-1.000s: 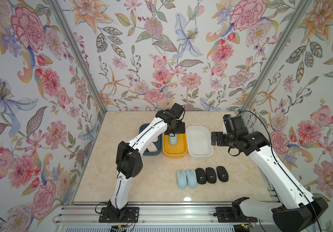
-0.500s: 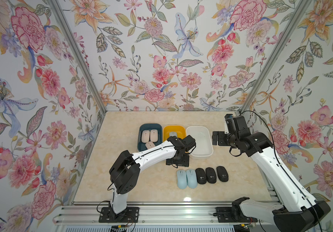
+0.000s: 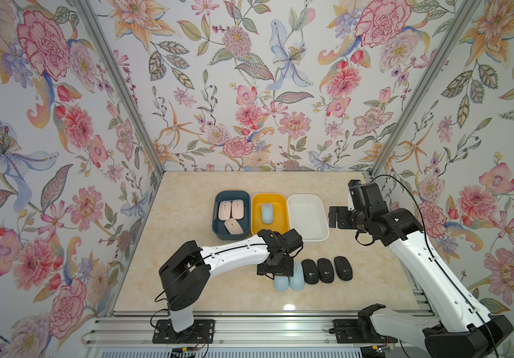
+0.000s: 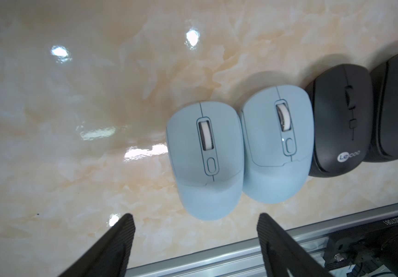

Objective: Place the mice by color into the storage box
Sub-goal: Pick up the mouse from the center of the board.

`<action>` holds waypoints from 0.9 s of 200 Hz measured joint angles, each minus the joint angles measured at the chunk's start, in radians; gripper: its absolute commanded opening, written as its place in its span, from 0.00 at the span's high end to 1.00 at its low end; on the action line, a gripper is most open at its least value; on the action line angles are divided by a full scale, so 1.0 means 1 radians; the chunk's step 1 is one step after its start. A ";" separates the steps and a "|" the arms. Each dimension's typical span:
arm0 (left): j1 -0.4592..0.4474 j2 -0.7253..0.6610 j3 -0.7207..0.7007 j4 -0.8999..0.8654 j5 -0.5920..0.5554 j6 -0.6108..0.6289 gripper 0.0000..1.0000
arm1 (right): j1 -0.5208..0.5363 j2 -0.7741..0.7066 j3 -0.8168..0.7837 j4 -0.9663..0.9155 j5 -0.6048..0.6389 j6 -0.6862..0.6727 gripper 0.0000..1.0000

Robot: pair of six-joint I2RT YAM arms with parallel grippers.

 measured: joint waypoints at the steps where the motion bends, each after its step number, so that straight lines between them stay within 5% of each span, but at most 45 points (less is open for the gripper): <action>1: 0.000 0.001 0.000 0.001 0.001 0.000 0.16 | 0.000 0.000 0.000 0.000 0.000 0.000 0.01; 180: -0.014 0.077 -0.023 0.042 0.013 -0.056 0.19 | 0.000 0.005 -0.007 0.000 0.014 0.000 0.01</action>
